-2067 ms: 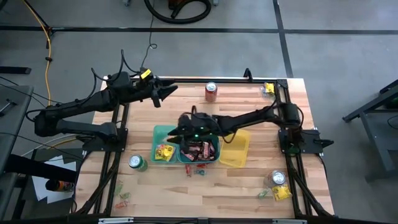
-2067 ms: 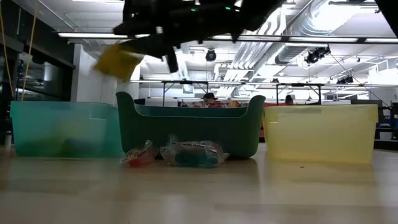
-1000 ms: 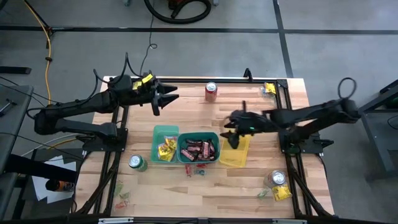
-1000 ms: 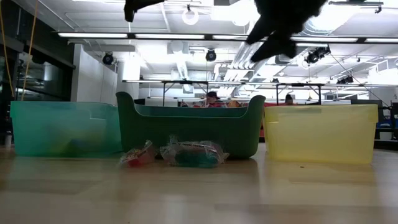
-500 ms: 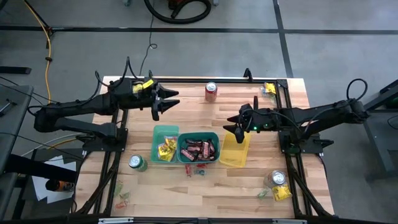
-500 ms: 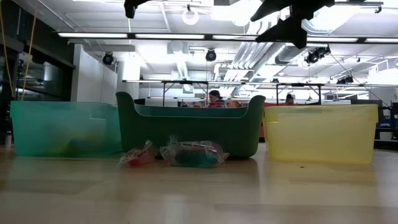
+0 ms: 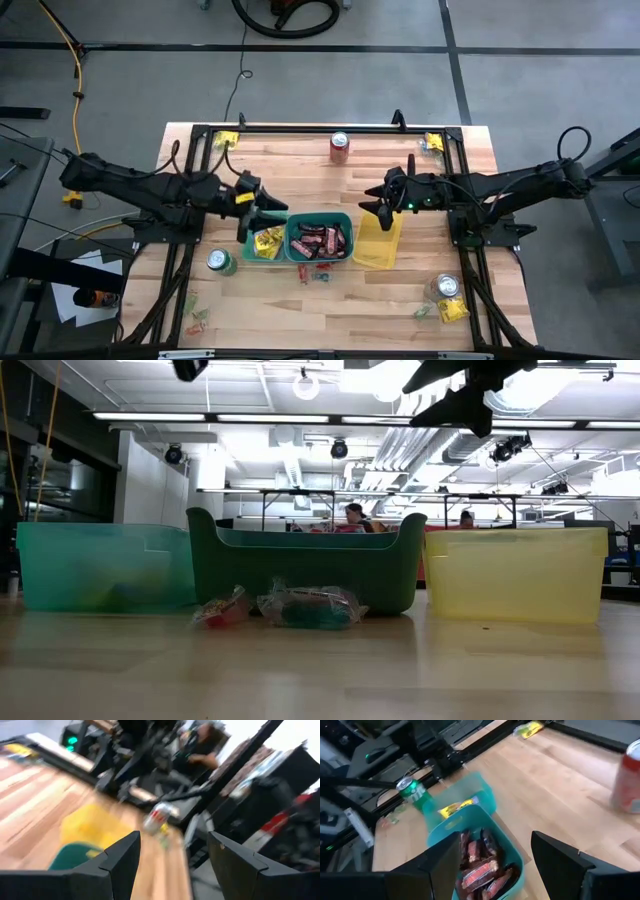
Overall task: Sort candy
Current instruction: Put the yellow candy into the green bin
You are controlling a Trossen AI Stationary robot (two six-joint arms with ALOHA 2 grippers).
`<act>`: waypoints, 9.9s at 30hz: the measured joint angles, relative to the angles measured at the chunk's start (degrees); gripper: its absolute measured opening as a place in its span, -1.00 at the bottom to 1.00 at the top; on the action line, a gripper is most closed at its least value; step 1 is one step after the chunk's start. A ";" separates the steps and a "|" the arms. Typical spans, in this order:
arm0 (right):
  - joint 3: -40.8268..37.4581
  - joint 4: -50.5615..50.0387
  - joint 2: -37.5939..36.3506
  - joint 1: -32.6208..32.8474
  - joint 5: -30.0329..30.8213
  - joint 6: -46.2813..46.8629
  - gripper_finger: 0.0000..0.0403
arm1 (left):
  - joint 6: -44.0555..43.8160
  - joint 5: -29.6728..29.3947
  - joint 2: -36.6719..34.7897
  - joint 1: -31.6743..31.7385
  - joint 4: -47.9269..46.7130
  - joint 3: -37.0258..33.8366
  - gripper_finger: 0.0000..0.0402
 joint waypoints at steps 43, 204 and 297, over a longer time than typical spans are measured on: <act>30.31 -45.61 41.28 52.57 -33.13 63.06 0.17 | 9.80 -9.80 0.00 6.11 -4.70 0.00 0.09; -5.45 36.62 1.97 -5.82 -1.73 -13.38 0.01 | 17.18 -10.30 -1.50 8.30 7.92 0.00 0.09; 21.07 -9.61 11.19 -18.34 -6.31 -3.50 -1.00 | 17.22 -15.24 -16.94 16.82 -12.04 0.02 0.09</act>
